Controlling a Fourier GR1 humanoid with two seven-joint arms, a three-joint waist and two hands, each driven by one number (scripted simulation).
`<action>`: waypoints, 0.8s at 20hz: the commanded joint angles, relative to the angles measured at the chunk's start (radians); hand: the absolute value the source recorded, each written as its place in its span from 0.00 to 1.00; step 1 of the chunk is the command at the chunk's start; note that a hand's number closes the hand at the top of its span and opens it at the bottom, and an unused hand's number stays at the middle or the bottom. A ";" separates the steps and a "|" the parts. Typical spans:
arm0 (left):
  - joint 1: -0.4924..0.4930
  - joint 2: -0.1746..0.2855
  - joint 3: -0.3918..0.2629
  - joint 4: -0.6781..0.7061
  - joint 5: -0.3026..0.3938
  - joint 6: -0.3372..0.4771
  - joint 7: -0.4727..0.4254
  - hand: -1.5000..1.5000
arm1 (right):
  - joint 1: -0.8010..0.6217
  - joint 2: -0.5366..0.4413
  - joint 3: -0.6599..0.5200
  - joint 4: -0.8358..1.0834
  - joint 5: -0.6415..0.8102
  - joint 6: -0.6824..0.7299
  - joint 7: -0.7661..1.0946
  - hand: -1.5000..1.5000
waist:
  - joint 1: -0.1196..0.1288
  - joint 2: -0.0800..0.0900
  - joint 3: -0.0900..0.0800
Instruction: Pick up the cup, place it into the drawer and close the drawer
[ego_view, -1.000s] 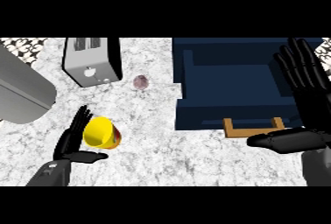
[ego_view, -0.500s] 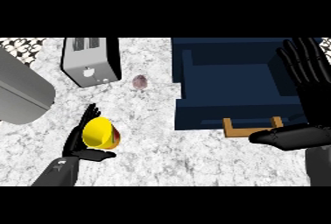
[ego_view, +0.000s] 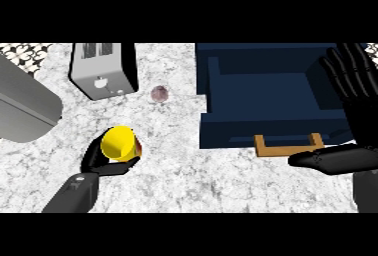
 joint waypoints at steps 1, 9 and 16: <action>-0.001 -0.014 0.009 -0.040 -0.010 0.109 -0.167 1.00 | -0.011 -0.004 -0.009 0.047 0.013 0.003 -0.032 0.00 | 0.006 0.003 0.000; 0.024 -0.008 0.168 -0.069 0.098 0.390 -0.203 1.00 | 0.019 -0.001 -0.017 0.064 -0.010 0.024 -0.050 0.00 | 0.013 0.003 0.001; -0.034 -0.041 0.132 -0.128 0.118 0.075 -0.201 1.00 | -0.034 -0.027 -0.046 0.113 0.009 0.015 -0.064 0.00 | 0.022 -0.004 0.002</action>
